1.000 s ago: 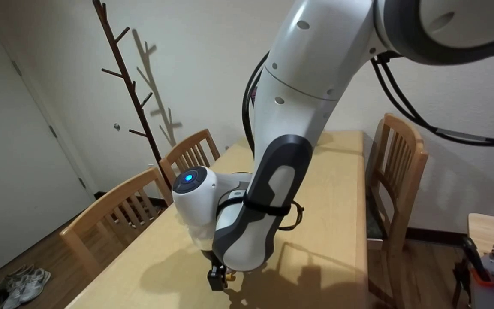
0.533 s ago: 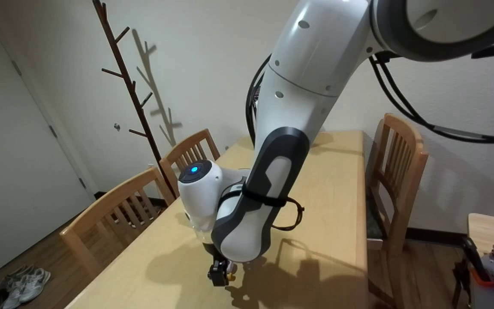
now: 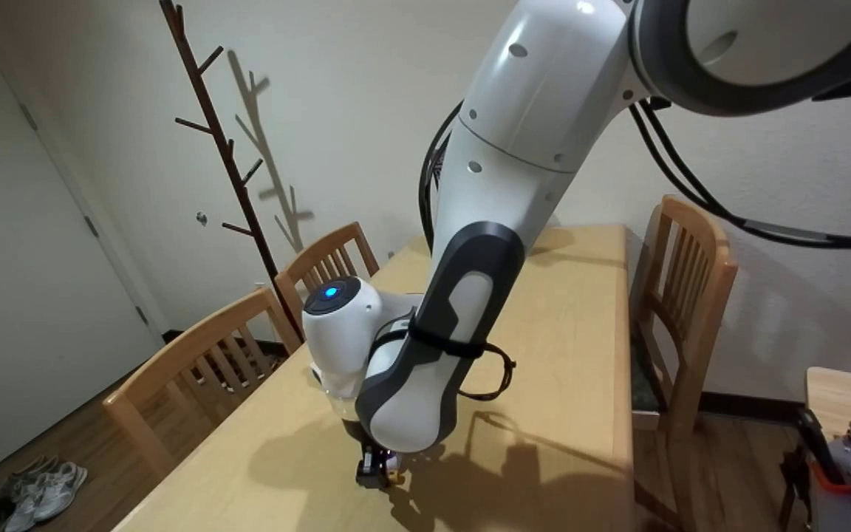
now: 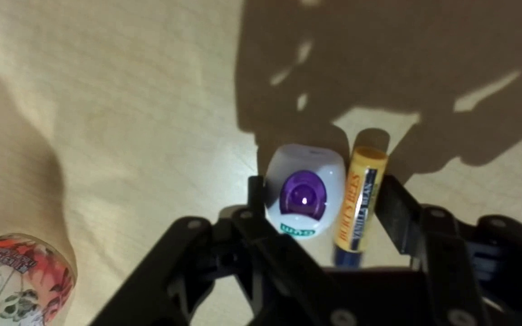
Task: Place the two small objects in the bag
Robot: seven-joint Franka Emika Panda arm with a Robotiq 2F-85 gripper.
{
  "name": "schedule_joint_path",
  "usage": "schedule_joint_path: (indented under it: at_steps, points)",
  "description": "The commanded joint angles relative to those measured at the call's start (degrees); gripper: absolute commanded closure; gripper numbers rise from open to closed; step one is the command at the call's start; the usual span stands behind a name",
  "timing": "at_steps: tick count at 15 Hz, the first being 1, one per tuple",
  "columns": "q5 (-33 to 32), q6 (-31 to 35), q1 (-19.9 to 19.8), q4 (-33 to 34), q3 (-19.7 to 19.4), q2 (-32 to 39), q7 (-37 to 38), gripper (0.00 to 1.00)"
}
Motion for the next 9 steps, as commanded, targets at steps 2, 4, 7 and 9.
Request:
schedule_joint_path:
  at_steps: [2,4,7,9]
  points:
    - [1.84,-1.18,-1.56,1.98,1.74,1.12,-3.81,0.72]
    - [1.81,-1.19,-1.59,2.32,1.82,1.08,-3.93,0.81]
    - [1.66,-1.39,-1.35,2.27,1.68,1.12,-3.73,0.81]
    - [1.27,-1.88,-0.70,2.12,1.45,0.63,-3.29,0.81]
